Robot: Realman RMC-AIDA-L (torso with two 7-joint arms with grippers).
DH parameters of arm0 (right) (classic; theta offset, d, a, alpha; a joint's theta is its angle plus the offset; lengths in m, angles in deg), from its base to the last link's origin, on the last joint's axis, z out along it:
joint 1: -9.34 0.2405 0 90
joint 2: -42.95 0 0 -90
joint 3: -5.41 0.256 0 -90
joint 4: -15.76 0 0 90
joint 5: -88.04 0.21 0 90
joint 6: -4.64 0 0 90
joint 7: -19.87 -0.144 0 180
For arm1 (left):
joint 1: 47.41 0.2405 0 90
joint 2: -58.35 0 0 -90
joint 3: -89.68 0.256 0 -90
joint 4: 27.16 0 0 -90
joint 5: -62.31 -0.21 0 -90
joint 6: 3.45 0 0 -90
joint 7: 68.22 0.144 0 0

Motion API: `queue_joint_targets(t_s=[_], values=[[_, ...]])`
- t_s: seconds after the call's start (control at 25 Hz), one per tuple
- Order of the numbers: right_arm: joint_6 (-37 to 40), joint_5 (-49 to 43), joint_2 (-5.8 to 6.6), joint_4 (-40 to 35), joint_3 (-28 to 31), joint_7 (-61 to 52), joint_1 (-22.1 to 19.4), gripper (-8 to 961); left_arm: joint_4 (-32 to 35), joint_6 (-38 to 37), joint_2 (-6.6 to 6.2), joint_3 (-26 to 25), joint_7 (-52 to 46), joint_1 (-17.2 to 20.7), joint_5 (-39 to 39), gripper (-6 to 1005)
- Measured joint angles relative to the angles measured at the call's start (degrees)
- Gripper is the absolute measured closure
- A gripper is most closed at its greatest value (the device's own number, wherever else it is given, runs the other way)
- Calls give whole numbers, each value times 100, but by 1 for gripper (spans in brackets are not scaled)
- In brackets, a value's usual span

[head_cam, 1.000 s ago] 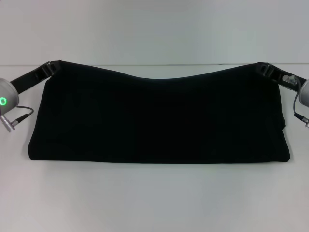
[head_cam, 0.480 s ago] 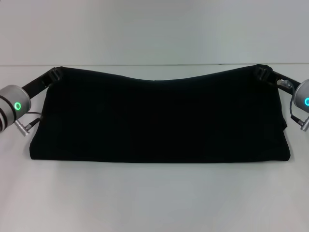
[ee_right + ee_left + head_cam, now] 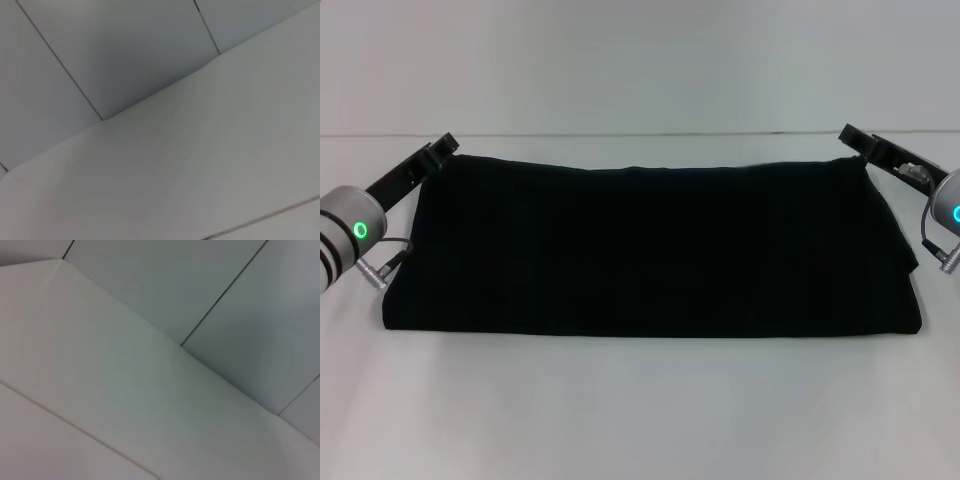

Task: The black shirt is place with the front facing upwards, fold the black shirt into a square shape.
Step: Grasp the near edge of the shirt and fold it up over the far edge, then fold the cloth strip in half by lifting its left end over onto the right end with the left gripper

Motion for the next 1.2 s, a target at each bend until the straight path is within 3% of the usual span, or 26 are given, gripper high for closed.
queue_joint_targets(t_s=[0.24,0.36,0.44,0.48,0.56,0.64,0.68,0.76,0.84,0.96,1.04,1.08,1.2], values=[[666,897,19,94,30,-4,-267,338,12,-515,-38,-14,-81,237,140,541],[1308,1002,51,106,-65,3,-481,272,29,-1180,-166,15,-449,447,198,453],[1969,724,104,-19,-320,2,-638,228,-8,-1686,-359,150,-907,638,144,359],[2258,545,126,-108,-495,-3,-707,206,-29,-2079,-562,461,-1370,838,110,311],[2877,110,185,-363,-916,-30,-853,162,-20,-2424,-775,855,-1931,1056,99,217],[3343,-340,220,-616,-1288,-22,-978,100,-13,-2532,-842,971,-2124,1135,97,191],[3542,-559,226,-766,-1466,8,-1050,68,5,-2915,-1099,1326,-2804,1404,92,179],[3808,-1006,206,-1035,-1731,172,-1191,6,31,-3149,-1272,1536,-3252,1579,70,153],[3948,-1319,158,-1176,-1850,498,-1317,6,172,-3407,-1391,1672,-3797,1753,-94,140],[4122,-1609,92,-1236,-1879,1061,-1464,6,554,-3758,-1438,1700,-4547,1946,-580,139],[4185,-1709,71,-1236,-1888,1303,-1504,6,554,-3758,-1438,1700,-4547,1946,-580,139],[4198,-1757,65,-1222,-1898,1415,-1515,6,862,-4112,-1440,1676,-5298,2040,-1220,139],[4134,-1879,46,-1195,-1939,1609,-1521,6,898,-4280,-1430,1671,-5804,2037,-1587,142]])
